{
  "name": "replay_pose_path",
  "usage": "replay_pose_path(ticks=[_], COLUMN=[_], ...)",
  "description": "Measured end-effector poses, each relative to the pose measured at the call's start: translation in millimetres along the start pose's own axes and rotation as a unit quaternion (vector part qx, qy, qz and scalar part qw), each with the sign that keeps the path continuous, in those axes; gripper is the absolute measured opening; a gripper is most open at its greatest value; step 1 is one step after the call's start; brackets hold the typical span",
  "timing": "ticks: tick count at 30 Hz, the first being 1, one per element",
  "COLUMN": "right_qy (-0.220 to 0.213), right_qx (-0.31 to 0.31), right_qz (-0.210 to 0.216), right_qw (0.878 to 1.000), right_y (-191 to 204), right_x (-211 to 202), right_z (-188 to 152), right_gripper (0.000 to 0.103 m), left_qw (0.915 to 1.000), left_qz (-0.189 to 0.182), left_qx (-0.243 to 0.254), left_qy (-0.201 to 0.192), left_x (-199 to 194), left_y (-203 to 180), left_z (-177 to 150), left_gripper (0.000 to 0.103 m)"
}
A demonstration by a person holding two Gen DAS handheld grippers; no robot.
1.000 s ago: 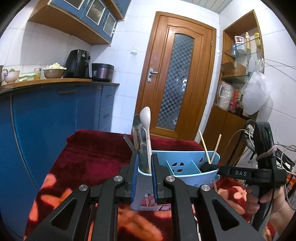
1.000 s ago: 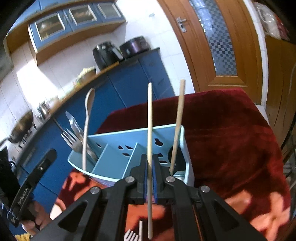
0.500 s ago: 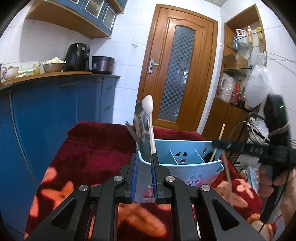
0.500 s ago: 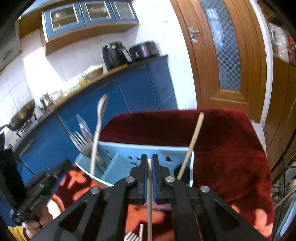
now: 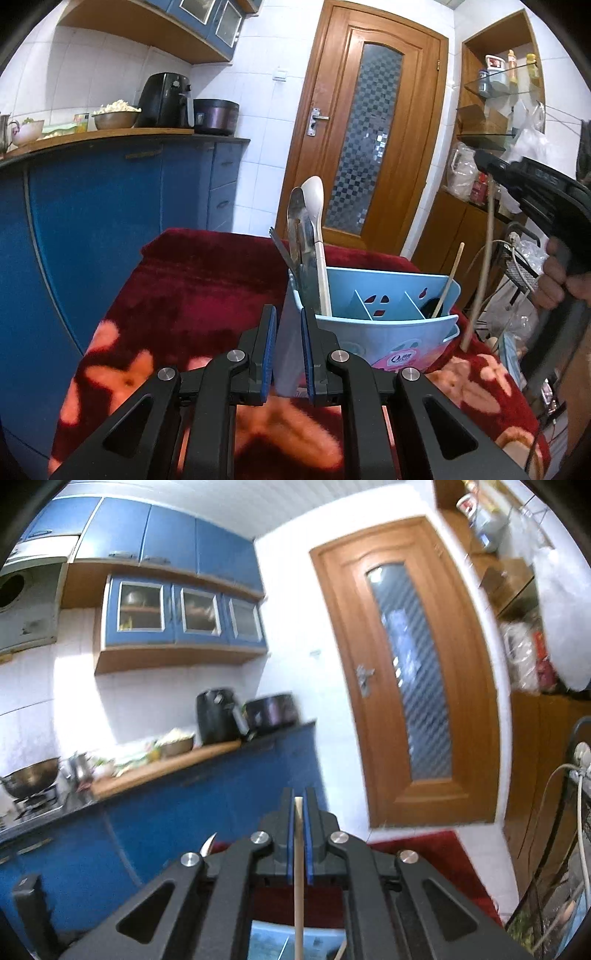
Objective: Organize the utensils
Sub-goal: 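Open the left tool to release the spoon while the right tool releases the chopstick, then withdraw both tools from the holder back over the remaining forks on the blanket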
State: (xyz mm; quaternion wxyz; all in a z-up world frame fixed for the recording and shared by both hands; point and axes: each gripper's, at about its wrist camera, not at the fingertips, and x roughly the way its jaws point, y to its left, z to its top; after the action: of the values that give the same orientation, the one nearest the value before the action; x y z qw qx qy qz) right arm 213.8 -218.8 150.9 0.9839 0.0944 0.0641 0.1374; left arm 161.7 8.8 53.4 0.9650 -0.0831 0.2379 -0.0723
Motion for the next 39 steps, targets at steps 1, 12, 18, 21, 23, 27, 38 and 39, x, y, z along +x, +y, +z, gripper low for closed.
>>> replay_pose_path(ticks=[1, 12, 18, 21, 23, 27, 38, 39], right_qy=[-0.008, 0.016, 0.069, 0.089, 0.092, 0.090, 0.114, 0.115], right_qx=[-0.003, -0.046, -0.048, -0.039, -0.028, -0.021, -0.001, 0.002], right_qz=[-0.006, -0.015, 0.009, 0.015, 0.024, 0.025, 0.004, 0.002], right_qw=[1.000, 0.999, 0.996, 0.995, 0.995, 0.995, 0.993, 0.993], right_y=[1, 7, 8, 6, 5, 6, -7, -9], right_x=[4, 26, 21, 16, 8, -9, -65, -68], right_z=[-1, -35, -58, -64, -63, -57, -54, -55], right_gripper=[0.006, 0.006, 0.008, 0.028, 0.034, 0.035, 0.037, 0.037], left_qw=[1.0000, 1.0000, 0.9999, 0.9999, 0.9998, 0.9994, 0.9968, 0.9960], left_qz=[0.000, -0.008, -0.008, -0.009, -0.011, -0.011, -0.011, -0.007], left_qx=[0.002, 0.002, 0.006, 0.009, 0.017, 0.034, 0.070, 0.078], left_qy=[0.000, -0.003, -0.007, -0.005, -0.004, 0.000, 0.037, 0.043], left_x=[-1, -1, -3, -3, -2, 0, 40, 45], left_y=[-1, -1, -1, -3, -6, -14, -42, -44], left_z=[0, 9, 18, 23, 29, 41, 100, 105], left_gripper=[0.013, 0.013, 0.013, 0.013, 0.013, 0.015, 0.039, 0.039])
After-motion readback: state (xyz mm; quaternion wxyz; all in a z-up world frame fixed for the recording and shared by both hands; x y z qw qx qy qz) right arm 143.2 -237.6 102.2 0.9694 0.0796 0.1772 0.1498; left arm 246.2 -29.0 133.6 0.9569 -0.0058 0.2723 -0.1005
